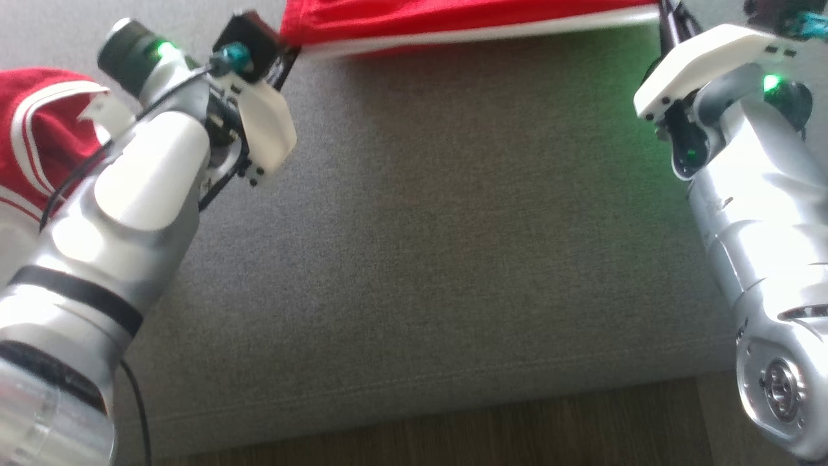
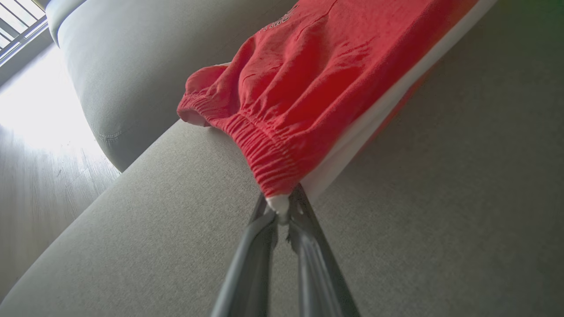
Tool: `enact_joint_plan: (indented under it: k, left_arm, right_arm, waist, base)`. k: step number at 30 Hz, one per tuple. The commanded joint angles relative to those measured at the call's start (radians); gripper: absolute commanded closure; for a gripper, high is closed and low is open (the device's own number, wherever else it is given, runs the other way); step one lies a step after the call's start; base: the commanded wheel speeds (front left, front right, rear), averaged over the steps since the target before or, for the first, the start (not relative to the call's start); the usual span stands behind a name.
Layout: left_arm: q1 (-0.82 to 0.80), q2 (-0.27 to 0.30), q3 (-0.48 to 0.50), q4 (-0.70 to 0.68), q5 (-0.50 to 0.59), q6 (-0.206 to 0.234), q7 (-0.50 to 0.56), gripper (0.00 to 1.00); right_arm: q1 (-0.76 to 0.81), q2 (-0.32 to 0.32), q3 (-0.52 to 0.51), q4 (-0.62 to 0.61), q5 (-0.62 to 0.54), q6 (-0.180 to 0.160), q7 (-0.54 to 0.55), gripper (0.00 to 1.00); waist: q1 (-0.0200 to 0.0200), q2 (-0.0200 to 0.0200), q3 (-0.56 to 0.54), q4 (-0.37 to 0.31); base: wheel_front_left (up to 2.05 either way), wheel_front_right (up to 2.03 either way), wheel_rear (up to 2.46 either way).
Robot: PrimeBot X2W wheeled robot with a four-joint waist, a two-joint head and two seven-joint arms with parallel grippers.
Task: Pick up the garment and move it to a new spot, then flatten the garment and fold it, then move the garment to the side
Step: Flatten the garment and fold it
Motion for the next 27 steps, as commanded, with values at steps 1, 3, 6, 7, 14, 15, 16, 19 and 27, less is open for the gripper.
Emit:
enact_joint_plan:
  k: [1, 3, 6, 7, 14, 15, 16, 19, 27]
  left_arm:
    - [-0.016, 0.066, 0.022, -0.006, 0.009, 0.018, -0.009, 1.0]
    - [0.003, 0.07, 0.016, -0.005, 0.01, 0.022, -0.014, 1.0]
    - [0.037, 0.077, 0.006, -0.006, 0.008, 0.027, -0.019, 1.0]
    - [0.051, 0.079, 0.002, -0.007, 0.007, 0.028, -0.022, 1.0]
    - [0.172, 0.099, -0.012, -0.037, -0.013, 0.05, -0.05, 1.0]
    - [0.196, 0.103, -0.011, -0.045, -0.02, 0.054, -0.054, 1.0]
    - [0.196, 0.103, -0.011, -0.045, -0.02, 0.054, -0.054, 1.0]
    - [0.263, 0.107, -0.016, -0.074, -0.037, 0.069, -0.055, 1.0]
    - [0.427, 0.122, -0.024, -0.186, -0.084, 0.109, -0.045, 1.0]
  right_arm:
    - [0.002, -0.009, 0.008, -0.017, -0.011, -0.001, 0.006, 1.0]
    - [0.016, -0.009, 0.015, -0.013, -0.017, -0.001, 0.016, 1.0]
    - [0.046, -0.01, 0.035, -0.008, -0.025, -0.001, 0.029, 1.0]
    - [0.058, -0.01, 0.041, -0.008, -0.023, -0.001, 0.033, 1.0]
    - [0.141, -0.017, 0.114, -0.015, -0.019, -0.001, 0.069, 1.0]
    - [0.151, -0.017, 0.128, -0.018, -0.02, -0.001, 0.076, 1.0]
    - [0.151, -0.017, 0.128, -0.018, -0.02, -0.001, 0.076, 1.0]
    - [0.184, -0.024, 0.165, -0.031, -0.011, -0.001, 0.107, 1.0]
    - [0.311, -0.07, 0.29, -0.116, 0.049, -0.001, 0.23, 1.0]
  waist:
    - [0.0001, 0.0, -0.026, -0.008]
    - [0.0001, 0.0, -0.045, -0.013]
    - [0.0001, 0.0, -0.077, -0.018]
    - [0.0001, 0.0, -0.089, -0.018]
    - [0.0001, 0.0, -0.17, -0.037]
    - [0.0001, 0.0, -0.181, -0.04]
    - [0.0001, 0.0, -0.181, -0.04]
    - [0.0001, 0.0, -0.213, -0.044]
    - [0.0001, 0.0, -0.3, -0.059]
  base:
    - [0.0, 0.0, 0.0]
    - [0.0, 0.0, 0.0]
    - [0.0, 0.0, 0.0]
    - [0.0, 0.0, 0.0]
    - [0.0, 0.0, 0.0]
    - [0.0, 0.0, 0.0]
    - [0.0, 0.0, 0.0]
    - [0.0, 0.0, 0.0]
    - [0.0, 0.0, 0.0]
